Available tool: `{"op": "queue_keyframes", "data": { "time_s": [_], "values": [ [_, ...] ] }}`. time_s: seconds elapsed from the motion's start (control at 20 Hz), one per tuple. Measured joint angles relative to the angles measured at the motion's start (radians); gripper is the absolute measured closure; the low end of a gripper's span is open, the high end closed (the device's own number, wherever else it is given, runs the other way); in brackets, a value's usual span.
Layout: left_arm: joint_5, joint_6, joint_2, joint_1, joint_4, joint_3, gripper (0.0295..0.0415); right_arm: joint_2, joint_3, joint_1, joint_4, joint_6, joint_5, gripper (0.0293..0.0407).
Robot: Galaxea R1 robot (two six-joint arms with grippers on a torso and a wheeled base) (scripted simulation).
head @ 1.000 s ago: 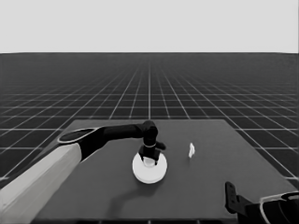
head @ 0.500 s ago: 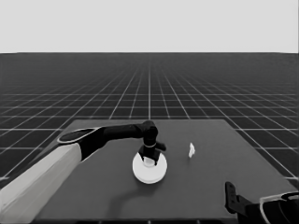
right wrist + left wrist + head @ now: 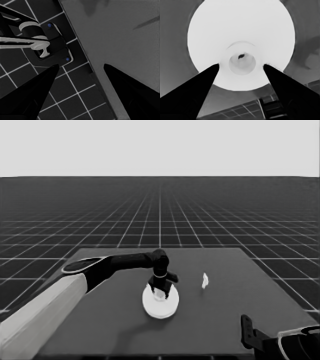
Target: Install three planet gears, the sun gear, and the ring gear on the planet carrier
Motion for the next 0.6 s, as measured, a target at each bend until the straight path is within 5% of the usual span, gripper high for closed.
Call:
{"op": "queue_keyframes", "data": {
  "time_s": [0.4,0.6],
  "values": [
    [0.0,0.004,0.0,0.0,0.0,0.0,0.0326,0.0,0.0,0.0,0.0,0.0,0.0,0.0315],
    [0.025,-0.487,-0.013,-0.1,-0.079,0.052,0.0326,0.0,0.0,0.0,0.0,0.0,0.0,0.0315]
  ]
}}
